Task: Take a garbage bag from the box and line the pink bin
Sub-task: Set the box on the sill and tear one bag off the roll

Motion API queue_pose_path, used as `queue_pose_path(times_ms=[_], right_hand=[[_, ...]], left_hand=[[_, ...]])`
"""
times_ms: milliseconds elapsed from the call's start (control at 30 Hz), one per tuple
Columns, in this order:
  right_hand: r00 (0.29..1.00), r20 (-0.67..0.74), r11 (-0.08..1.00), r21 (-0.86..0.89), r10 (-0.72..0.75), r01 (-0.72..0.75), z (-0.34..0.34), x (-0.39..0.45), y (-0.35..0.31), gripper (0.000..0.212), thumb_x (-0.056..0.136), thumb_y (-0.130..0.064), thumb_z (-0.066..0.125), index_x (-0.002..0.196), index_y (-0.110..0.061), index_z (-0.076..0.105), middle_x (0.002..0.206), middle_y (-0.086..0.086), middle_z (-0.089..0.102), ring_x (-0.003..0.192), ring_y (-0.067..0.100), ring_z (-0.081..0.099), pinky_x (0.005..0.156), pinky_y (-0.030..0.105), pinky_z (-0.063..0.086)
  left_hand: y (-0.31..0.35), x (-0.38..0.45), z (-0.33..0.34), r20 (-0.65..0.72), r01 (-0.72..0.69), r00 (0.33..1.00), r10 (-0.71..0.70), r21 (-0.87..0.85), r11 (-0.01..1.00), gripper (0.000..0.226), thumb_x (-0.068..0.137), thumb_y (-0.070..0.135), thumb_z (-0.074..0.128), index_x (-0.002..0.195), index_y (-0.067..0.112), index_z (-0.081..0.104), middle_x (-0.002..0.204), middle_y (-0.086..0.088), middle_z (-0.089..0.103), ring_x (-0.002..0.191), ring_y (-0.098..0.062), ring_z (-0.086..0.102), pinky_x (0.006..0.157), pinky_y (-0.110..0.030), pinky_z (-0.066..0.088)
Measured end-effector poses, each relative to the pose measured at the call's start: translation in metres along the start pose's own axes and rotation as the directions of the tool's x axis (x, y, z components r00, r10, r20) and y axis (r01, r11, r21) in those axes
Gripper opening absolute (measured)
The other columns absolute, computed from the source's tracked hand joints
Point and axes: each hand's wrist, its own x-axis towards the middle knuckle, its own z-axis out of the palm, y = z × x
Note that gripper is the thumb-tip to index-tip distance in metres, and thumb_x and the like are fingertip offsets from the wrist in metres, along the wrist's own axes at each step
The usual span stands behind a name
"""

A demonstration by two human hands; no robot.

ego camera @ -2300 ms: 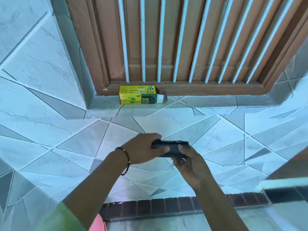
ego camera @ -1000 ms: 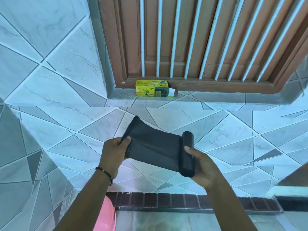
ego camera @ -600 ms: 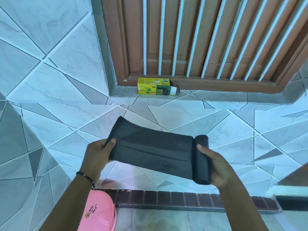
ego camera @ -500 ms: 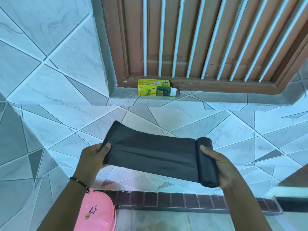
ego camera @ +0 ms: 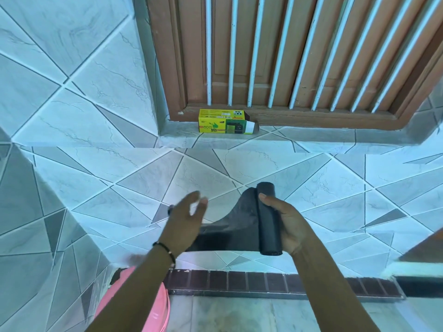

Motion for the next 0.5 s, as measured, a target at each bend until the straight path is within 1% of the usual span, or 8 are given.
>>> queue_pose_path(times_ms=[33, 133, 200, 267, 333, 367, 433, 500], right_hand=[[1.0, 0.019, 1.0, -0.004, -0.001, 0.001, 0.008, 0.002, 0.002, 0.035, 0.069, -0.024, 0.072, 0.098, -0.008, 0.062, 0.089, 0.014, 0.063, 0.074, 0.027, 0.062, 0.075, 0.036, 0.052], [0.996, 0.092, 1.0, -0.027, -0.006, 0.008, 0.024, 0.008, 0.007, 0.034, 0.067, -0.025, 0.072, 0.093, -0.005, 0.061, 0.083, 0.014, 0.064, 0.07, 0.026, 0.062, 0.077, 0.038, 0.051], [0.995, 0.099, 1.0, -0.023, 0.0, 0.002, 0.029, 0.01, 0.01, 0.031, 0.071, -0.025, 0.067, 0.091, -0.004, 0.057, 0.077, 0.015, 0.063, 0.066, 0.027, 0.064, 0.068, 0.036, 0.056], [0.996, 0.083, 1.0, -0.004, 0.02, -0.02, 0.028, 0.011, 0.012, 0.029, 0.072, -0.025, 0.068, 0.089, -0.005, 0.056, 0.079, 0.016, 0.062, 0.068, 0.029, 0.064, 0.066, 0.037, 0.056], [0.997, 0.069, 0.999, 0.0, 0.036, -0.036, 0.025, 0.013, 0.015, 0.03, 0.072, -0.026, 0.069, 0.089, -0.005, 0.056, 0.085, 0.017, 0.062, 0.074, 0.032, 0.063, 0.07, 0.039, 0.055], [0.998, 0.052, 0.999, -0.01, 0.037, -0.037, 0.023, 0.014, 0.016, 0.033, 0.071, -0.027, 0.071, 0.09, -0.004, 0.056, 0.089, 0.019, 0.061, 0.078, 0.032, 0.062, 0.073, 0.039, 0.055], [0.999, 0.028, 0.999, -0.03, 0.034, -0.034, 0.021, 0.015, 0.018, 0.039, 0.069, -0.028, 0.074, 0.095, -0.004, 0.057, 0.101, 0.021, 0.058, 0.089, 0.033, 0.058, 0.081, 0.041, 0.052], [0.999, 0.027, 0.999, -0.03, 0.032, -0.031, 0.02, 0.015, 0.019, 0.033, 0.071, -0.025, 0.074, 0.092, -0.004, 0.059, 0.098, 0.019, 0.058, 0.088, 0.032, 0.058, 0.082, 0.039, 0.051]], left_hand=[[0.011, -0.003, 0.01, 0.078, -0.004, 0.997, 0.012, -0.092, 0.996, 0.044, 0.091, 0.044, 0.041, 0.126, 0.02, 0.052, 0.133, 0.001, 0.055, 0.126, -0.018, 0.047, 0.108, -0.031, 0.034], [0.032, -0.006, 0.027, 0.31, 0.154, 0.95, -0.043, -0.345, 0.926, 0.037, 0.092, 0.049, 0.037, 0.102, 0.024, 0.063, 0.111, -0.001, 0.067, 0.107, -0.018, 0.059, 0.085, -0.028, 0.046], [0.034, -0.006, 0.035, 0.359, 0.204, 0.932, -0.051, -0.402, 0.893, 0.04, 0.088, 0.053, 0.045, 0.09, 0.021, 0.069, 0.096, -0.002, 0.07, 0.097, -0.021, 0.064, 0.084, -0.033, 0.05], [0.03, -0.006, 0.038, 0.283, 0.163, 0.958, -0.054, -0.379, 0.911, 0.036, 0.085, 0.049, 0.054, 0.075, 0.018, 0.068, 0.078, 0.0, 0.068, 0.078, -0.021, 0.063, 0.078, -0.034, 0.05], [0.023, -0.004, 0.04, 0.176, 0.144, 0.981, -0.082, -0.376, 0.915, 0.028, 0.083, 0.037, 0.062, 0.066, 0.016, 0.065, 0.066, 0.0, 0.065, 0.065, -0.017, 0.058, 0.071, -0.035, 0.05], [0.02, -0.003, 0.041, 0.142, 0.133, 0.986, -0.084, -0.384, 0.914, 0.023, 0.082, 0.032, 0.065, 0.065, 0.016, 0.064, 0.064, 0.0, 0.065, 0.062, -0.016, 0.058, 0.071, -0.038, 0.051], [0.017, -0.003, 0.043, 0.1, 0.093, 0.993, -0.062, -0.34, 0.936, 0.018, 0.082, 0.024, 0.065, 0.068, 0.012, 0.064, 0.063, 0.0, 0.063, 0.059, -0.015, 0.057, 0.067, -0.035, 0.05], [0.016, -0.003, 0.046, 0.061, 0.037, 0.998, -0.022, -0.244, 0.969, 0.018, 0.084, 0.023, 0.062, 0.075, 0.007, 0.064, 0.064, 0.001, 0.062, 0.06, -0.016, 0.057, 0.065, -0.031, 0.047]])
